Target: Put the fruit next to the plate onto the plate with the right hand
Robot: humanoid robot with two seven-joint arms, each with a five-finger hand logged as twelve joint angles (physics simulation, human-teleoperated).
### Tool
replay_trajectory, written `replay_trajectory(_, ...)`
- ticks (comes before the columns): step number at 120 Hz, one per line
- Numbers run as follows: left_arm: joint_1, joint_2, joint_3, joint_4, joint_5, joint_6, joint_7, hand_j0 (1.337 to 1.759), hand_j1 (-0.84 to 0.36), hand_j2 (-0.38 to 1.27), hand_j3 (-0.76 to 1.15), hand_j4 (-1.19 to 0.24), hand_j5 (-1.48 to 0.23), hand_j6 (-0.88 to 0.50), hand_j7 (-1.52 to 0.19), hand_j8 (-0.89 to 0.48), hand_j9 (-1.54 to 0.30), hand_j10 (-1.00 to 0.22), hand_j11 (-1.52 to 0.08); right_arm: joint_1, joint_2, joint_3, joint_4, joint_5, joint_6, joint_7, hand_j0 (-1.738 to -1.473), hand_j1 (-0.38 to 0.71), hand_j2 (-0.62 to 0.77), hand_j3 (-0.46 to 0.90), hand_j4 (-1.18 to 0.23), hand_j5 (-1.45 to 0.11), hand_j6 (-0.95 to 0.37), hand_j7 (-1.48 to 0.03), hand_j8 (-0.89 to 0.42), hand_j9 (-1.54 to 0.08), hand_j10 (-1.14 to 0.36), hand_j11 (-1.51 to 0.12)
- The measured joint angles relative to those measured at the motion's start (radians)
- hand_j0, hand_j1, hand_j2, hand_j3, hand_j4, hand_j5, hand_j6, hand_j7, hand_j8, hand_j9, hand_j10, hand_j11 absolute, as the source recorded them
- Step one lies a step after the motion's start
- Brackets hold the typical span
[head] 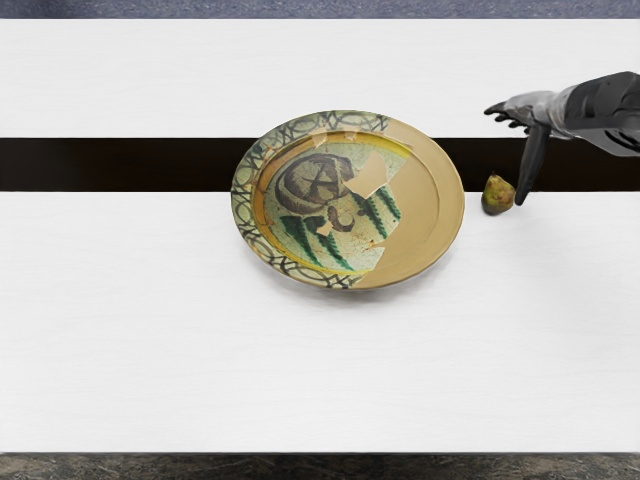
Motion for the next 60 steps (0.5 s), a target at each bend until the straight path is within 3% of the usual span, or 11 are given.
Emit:
replay_trajectory(23, 0.000, 0.000, 0.000, 0.000, 0.000, 0.000, 0.000, 1.658, 0.33, 0.00, 0.00, -0.02, -0.02, -0.02, -0.02, -0.02, -0.02, -0.02, -0.02, -0.002, 0.071, -0.056, -0.001, -0.118, -0.085, -0.005, -1.658, -0.35, 0.00, 0.00, 0.00, 0.00, -0.01, 0.00, 0.00, 0.00, 0.00, 0.00)
replay_trajectory(60, 0.000, 0.000, 0.000, 0.000, 0.000, 0.000, 0.000, 1.658, 0.33, 0.00, 0.00, -0.02, -0.02, -0.02, -0.02, -0.02, -0.02, -0.02, -0.02, -0.059, 0.091, -0.121, 0.003, -0.180, -0.186, -0.006, -1.658, -0.28, -0.01, 0.00, -0.06, -0.08, -0.06, -0.08, -0.06, -0.08, -0.06, -0.08)
